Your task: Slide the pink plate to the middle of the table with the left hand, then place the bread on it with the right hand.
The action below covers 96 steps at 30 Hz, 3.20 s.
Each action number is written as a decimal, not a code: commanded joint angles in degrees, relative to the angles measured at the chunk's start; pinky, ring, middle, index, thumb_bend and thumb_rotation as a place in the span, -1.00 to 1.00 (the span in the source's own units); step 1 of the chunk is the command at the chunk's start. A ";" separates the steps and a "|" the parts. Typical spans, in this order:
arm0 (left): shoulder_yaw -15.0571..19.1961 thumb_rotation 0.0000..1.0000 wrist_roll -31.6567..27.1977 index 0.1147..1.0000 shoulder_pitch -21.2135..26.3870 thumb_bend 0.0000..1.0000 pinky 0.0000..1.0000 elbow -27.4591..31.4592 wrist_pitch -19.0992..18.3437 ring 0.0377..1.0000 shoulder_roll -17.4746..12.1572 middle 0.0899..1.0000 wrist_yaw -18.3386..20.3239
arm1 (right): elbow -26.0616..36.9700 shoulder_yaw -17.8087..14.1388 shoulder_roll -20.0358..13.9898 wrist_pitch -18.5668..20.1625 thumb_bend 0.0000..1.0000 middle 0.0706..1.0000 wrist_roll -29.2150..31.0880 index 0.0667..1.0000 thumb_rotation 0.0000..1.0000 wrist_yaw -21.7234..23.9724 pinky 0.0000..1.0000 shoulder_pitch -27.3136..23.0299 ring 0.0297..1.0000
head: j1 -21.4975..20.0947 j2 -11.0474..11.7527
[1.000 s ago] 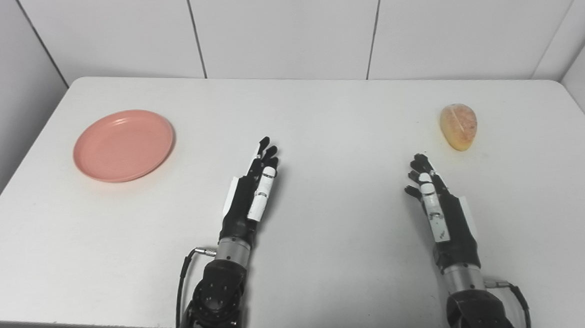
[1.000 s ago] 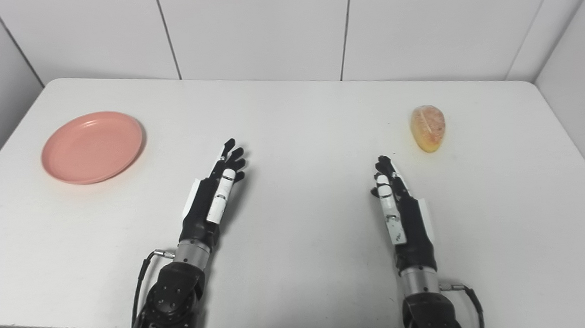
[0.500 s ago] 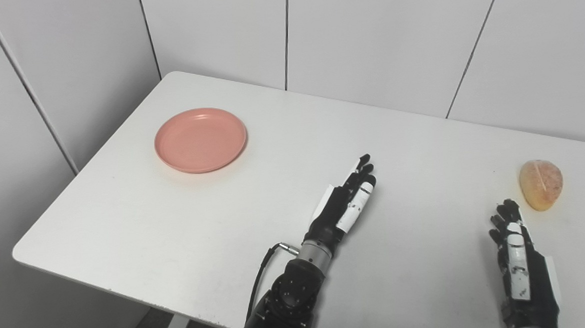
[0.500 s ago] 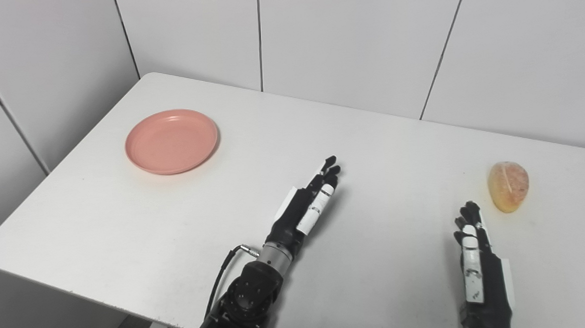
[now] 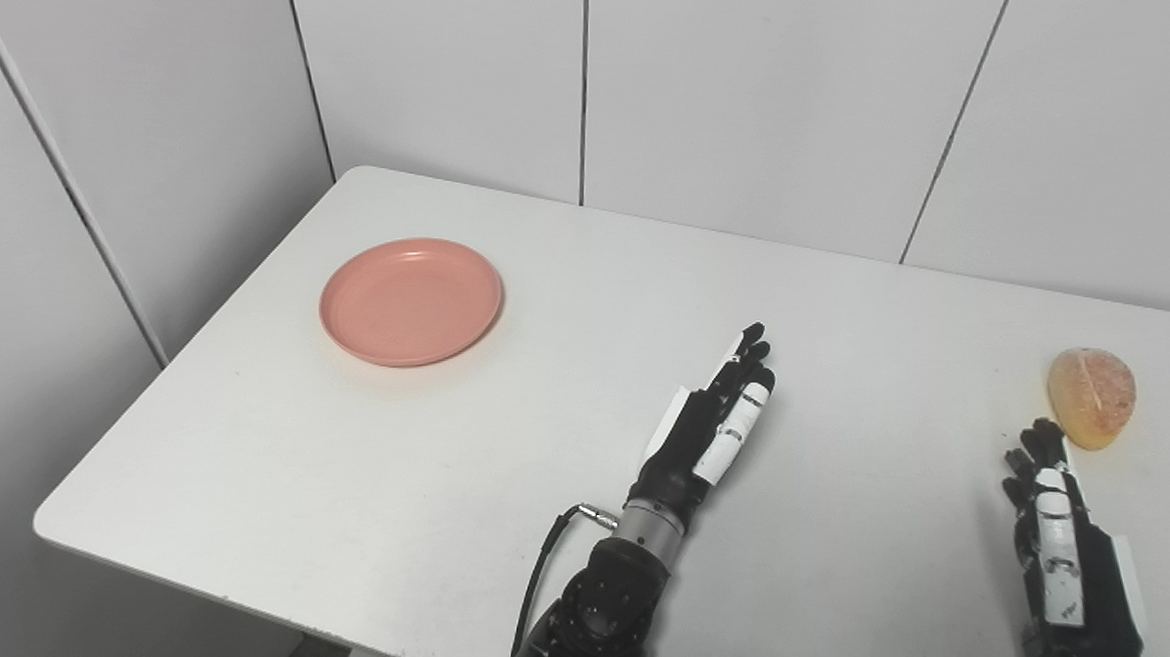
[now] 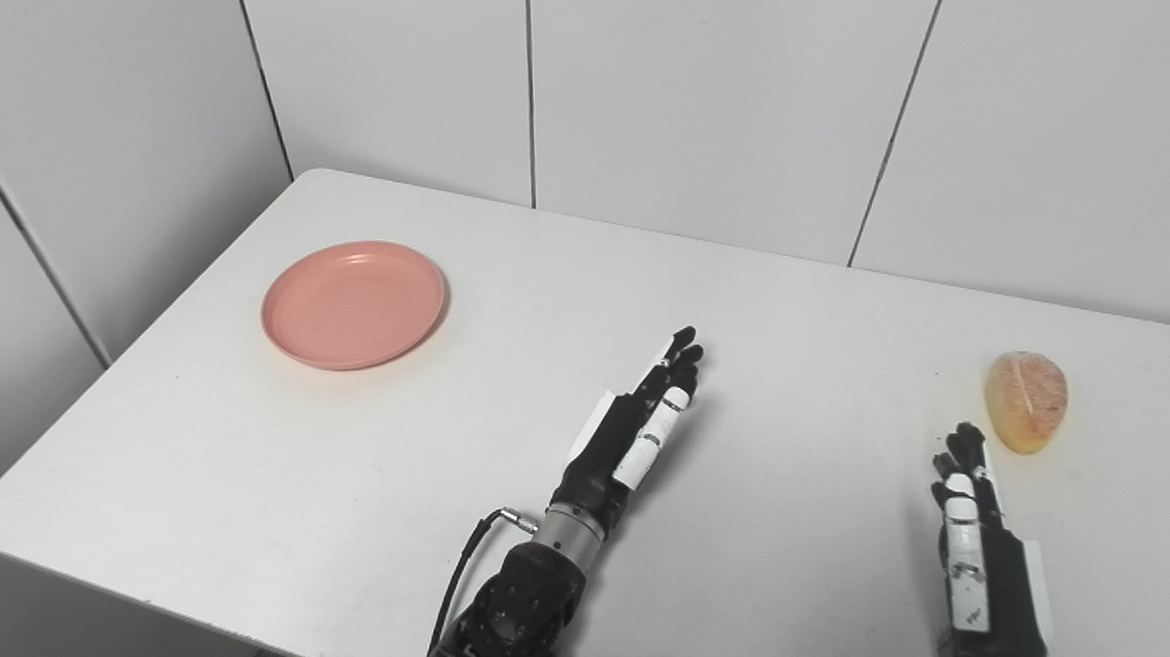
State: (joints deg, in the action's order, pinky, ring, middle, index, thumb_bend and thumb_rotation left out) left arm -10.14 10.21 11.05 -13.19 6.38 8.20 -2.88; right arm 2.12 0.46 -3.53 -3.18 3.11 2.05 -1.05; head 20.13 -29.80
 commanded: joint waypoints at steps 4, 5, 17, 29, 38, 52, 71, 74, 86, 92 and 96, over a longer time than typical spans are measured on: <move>0.38 1.00 0.51 0.93 -0.97 -0.42 0.84 -3.38 3.02 0.92 -0.58 0.93 -1.34 | -1.70 -0.33 -0.48 -2.17 -0.75 0.97 -0.55 0.96 1.00 0.28 1.00 0.22 0.97 | 0.01 -0.05; 0.40 1.00 0.44 0.93 -0.93 -0.42 0.85 -3.42 3.07 0.92 -0.64 0.93 -1.33 | -1.81 -0.33 -0.41 -2.23 -0.75 0.96 -0.61 0.95 1.00 0.23 1.00 0.15 0.96 | 0.01 -0.05; 2.00 1.00 -1.75 0.92 -0.95 -0.40 0.88 -0.32 1.03 0.92 0.57 0.92 -0.62 | -2.61 -0.51 0.62 -2.30 -0.79 0.95 -0.89 0.94 1.00 -0.18 1.00 -0.55 0.96 | -0.34 1.18; 3.01 1.00 -2.63 0.89 -0.12 -0.33 0.90 9.13 -2.99 0.89 1.18 0.91 -0.72 | -2.82 -0.62 0.35 -2.11 -0.81 0.94 -1.75 0.93 1.00 -0.35 0.97 -1.04 0.94 | 0.14 0.90; 4.90 1.00 -4.16 0.91 2.91 -0.22 0.96 18.81 -9.78 0.91 -0.41 0.93 0.54 | -2.83 -0.68 0.34 -2.07 -0.79 0.93 -1.38 0.91 1.00 -0.18 0.98 -1.20 0.93 | 0.32 -0.04; 11.38 1.00 -6.18 0.88 14.09 -0.16 0.90 22.50 -15.04 0.90 -7.36 0.90 0.36 | -3.08 -0.49 0.08 -2.24 -0.77 0.93 -1.55 0.92 1.00 0.14 0.97 -1.48 0.93 | 0.96 -0.37; 22.13 1.00 -13.66 0.84 20.25 -0.16 0.89 19.86 -20.77 0.86 -19.86 0.86 1.73 | -2.62 -0.55 0.05 -2.07 -0.76 0.92 -1.65 0.91 1.00 0.13 0.97 -1.21 0.93 | 1.43 -0.87; 23.36 1.00 -14.73 0.78 20.30 -0.19 0.79 19.36 -20.97 0.81 -21.44 0.80 1.60 | -2.29 -0.58 -0.03 -1.62 -0.77 0.93 -1.73 0.93 1.00 0.12 0.99 -1.11 0.94 | 1.55 -0.88; 29.30 1.00 -19.12 0.76 20.77 -0.26 0.79 16.75 -22.22 0.79 -25.03 0.78 0.42 | -2.09 -1.15 0.52 -0.52 -0.74 0.94 -0.34 0.92 1.00 -0.14 1.00 -1.20 0.95 | 2.28 -0.72; 31.53 1.00 -22.09 0.78 20.43 -0.26 0.80 13.33 -21.82 0.81 -27.79 0.78 1.63 | -2.17 -1.35 0.84 -0.82 -0.75 0.95 0.17 0.93 1.00 0.13 1.00 -1.19 0.96 | 2.39 -0.67; 33.36 1.00 -24.16 0.76 20.54 -0.24 0.81 10.45 -20.91 0.82 -29.03 0.78 1.61 | -2.51 -1.38 0.54 -1.56 -0.75 0.95 0.45 0.93 1.00 0.51 1.00 -1.21 0.96 | 2.74 -0.79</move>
State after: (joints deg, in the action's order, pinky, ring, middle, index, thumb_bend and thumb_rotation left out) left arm 22.52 -12.71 28.58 -3.23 -16.09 -18.92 -1.44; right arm 0.80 -0.79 -3.10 -3.11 3.19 2.12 -2.75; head 22.94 -30.59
